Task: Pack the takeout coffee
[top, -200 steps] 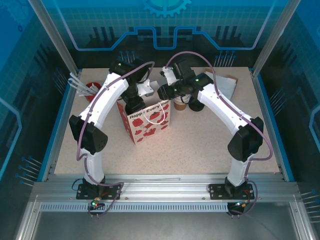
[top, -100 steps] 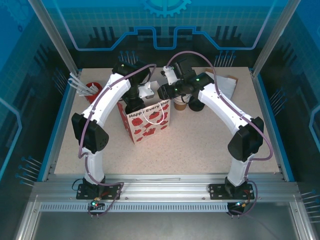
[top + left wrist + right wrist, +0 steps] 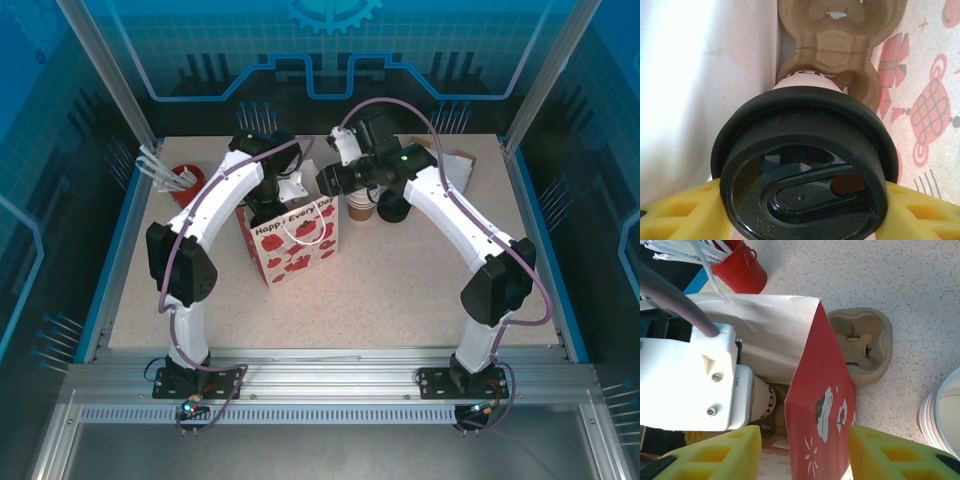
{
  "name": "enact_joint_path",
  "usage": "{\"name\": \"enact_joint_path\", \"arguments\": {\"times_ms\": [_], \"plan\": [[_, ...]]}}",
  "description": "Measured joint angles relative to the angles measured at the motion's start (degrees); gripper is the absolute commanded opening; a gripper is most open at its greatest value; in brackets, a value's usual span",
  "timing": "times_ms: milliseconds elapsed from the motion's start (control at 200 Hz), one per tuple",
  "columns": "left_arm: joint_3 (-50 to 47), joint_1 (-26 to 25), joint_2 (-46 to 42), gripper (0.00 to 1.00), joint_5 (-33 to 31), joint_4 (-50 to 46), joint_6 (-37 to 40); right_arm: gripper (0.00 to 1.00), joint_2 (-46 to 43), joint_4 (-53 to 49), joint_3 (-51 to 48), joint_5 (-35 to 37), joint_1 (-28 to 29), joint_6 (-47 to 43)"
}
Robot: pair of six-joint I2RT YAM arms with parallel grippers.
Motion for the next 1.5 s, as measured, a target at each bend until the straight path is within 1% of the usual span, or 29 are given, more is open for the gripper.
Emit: {"name": "enact_joint_path", "arguments": {"times_ms": [185,430,885,1501], "plan": [[-2.5,0.1,0.0,0.5,0.2,1.4,0.1,0.44,0.0,0.2,-0.2,-0.1,0.0,0.2],[-4.9,0.4,-0.8,0.5,0.7,3.4,0.1,0.43,0.0,0.2,-0.8,-0.1,0.0,0.2],[-7.2,0.8,-0.9,0.5,1.7,5.0,0.1,0.42,0.0,0.2,-1.1,-0.6,-0.1,0.2],[-7.3,0.8,-0.9,0.5,2.0,4.9,0.1,0.42,0.0,0.6,-1.5,-1.0,-0.3,0.2]]}}
